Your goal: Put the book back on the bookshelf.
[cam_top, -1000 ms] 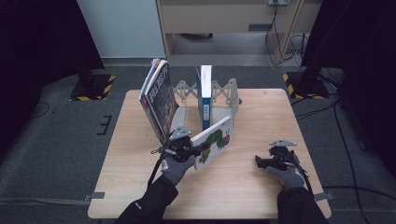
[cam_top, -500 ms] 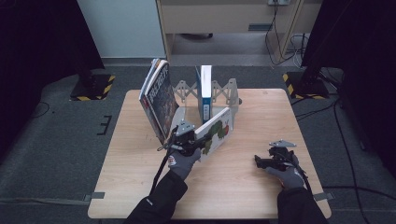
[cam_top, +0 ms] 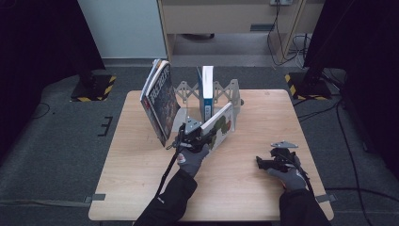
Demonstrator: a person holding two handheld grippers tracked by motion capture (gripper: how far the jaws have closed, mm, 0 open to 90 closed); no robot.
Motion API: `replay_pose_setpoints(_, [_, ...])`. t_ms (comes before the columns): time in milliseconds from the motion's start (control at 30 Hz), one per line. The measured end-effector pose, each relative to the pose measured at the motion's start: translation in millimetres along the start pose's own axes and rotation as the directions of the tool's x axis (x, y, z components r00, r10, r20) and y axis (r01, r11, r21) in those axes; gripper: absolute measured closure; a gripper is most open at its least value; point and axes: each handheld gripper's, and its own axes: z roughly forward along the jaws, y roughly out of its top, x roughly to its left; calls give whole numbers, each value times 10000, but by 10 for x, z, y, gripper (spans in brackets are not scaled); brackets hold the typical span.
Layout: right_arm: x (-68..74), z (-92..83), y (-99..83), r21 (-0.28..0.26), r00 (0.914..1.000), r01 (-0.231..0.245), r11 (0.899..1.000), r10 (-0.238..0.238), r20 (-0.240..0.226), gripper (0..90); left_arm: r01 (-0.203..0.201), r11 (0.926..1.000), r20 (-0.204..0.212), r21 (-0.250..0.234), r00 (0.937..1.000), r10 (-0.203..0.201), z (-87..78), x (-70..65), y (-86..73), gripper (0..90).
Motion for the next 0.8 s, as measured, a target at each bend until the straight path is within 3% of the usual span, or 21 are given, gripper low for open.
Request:
replay_pose_setpoints(567, [6,5,3,-24,10000,-30,10000,30,46,4,-99,9999,-796,-16,9968,97,324,-47,-32,749])
replay_pose_setpoints(733, [8,7,4,-28,10000,-31,10000,31,50,4,80,10000,-773,0,9970,-80,387,-53,-46,749])
replay_pose_setpoints(800, [8,7,4,-29,10000,-36,10000,36,57,4,-26,10000,-888,21,9960,28,411,-61,-53,749])
